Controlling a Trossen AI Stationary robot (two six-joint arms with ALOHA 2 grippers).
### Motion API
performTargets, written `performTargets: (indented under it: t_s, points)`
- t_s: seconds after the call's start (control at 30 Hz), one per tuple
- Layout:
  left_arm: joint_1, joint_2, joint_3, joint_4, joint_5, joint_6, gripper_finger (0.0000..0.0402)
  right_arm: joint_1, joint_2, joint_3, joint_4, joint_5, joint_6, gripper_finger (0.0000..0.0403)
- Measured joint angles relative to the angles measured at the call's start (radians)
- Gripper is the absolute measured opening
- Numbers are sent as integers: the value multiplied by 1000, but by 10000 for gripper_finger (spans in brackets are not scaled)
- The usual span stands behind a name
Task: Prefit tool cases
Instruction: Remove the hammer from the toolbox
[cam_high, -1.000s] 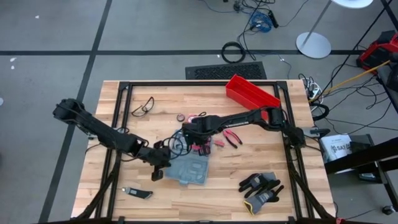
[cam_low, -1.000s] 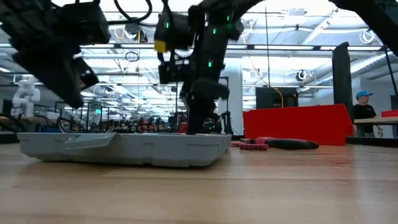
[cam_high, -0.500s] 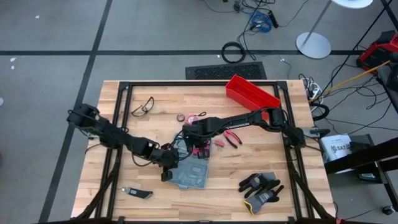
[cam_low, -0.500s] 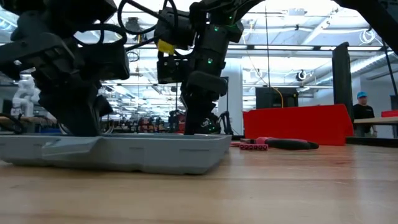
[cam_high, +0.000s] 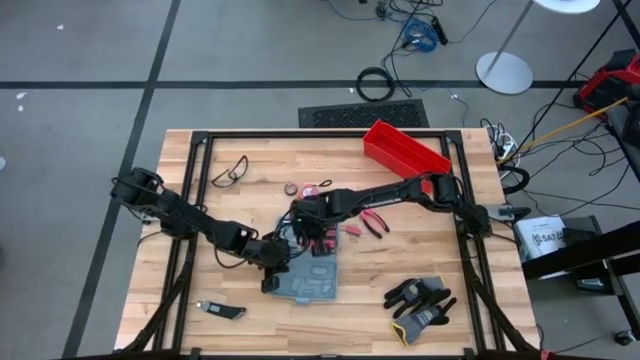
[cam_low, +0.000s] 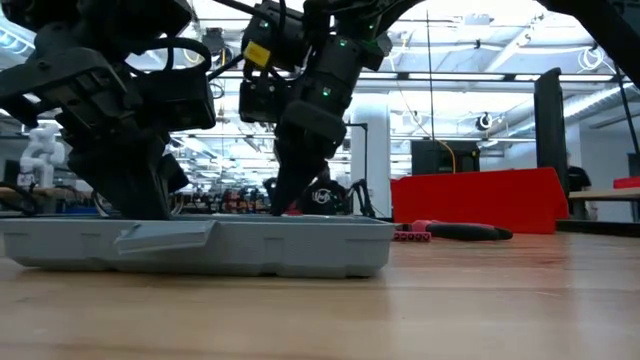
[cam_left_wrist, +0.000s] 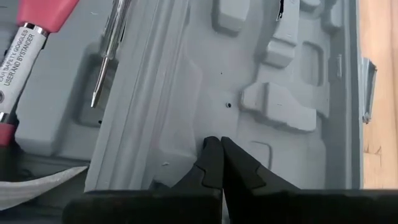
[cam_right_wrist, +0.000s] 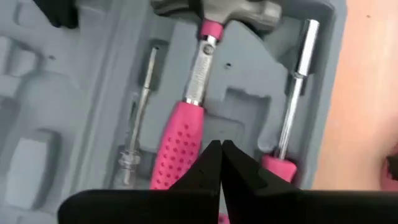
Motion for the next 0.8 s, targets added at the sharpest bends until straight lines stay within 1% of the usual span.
performTargets:
  t_s: [0.1,0.23,0.37,0.43,0.47,0.57,0.8]
  points:
    - [0,0,0,-2,0,-1,1,1,26,2,3,-38,5,0]
    - [0,0,-1,-11,6,-7,1,-4,83,8,0,-162,35,0]
    - [4,1,-2,-22,42,-8,1,-12,112,7,1,-365,72,0]
    - [5,1,-3,-24,42,-7,1,-20,118,4,5,-498,95,0]
    - [5,1,-3,-27,40,-8,1,-22,118,1,7,-545,107,0]
    - [5,1,-5,-37,27,-8,1,-28,121,-2,36,-585,139,0]
    - [5,1,-5,-37,21,-9,1,-37,121,-4,119,-564,196,0]
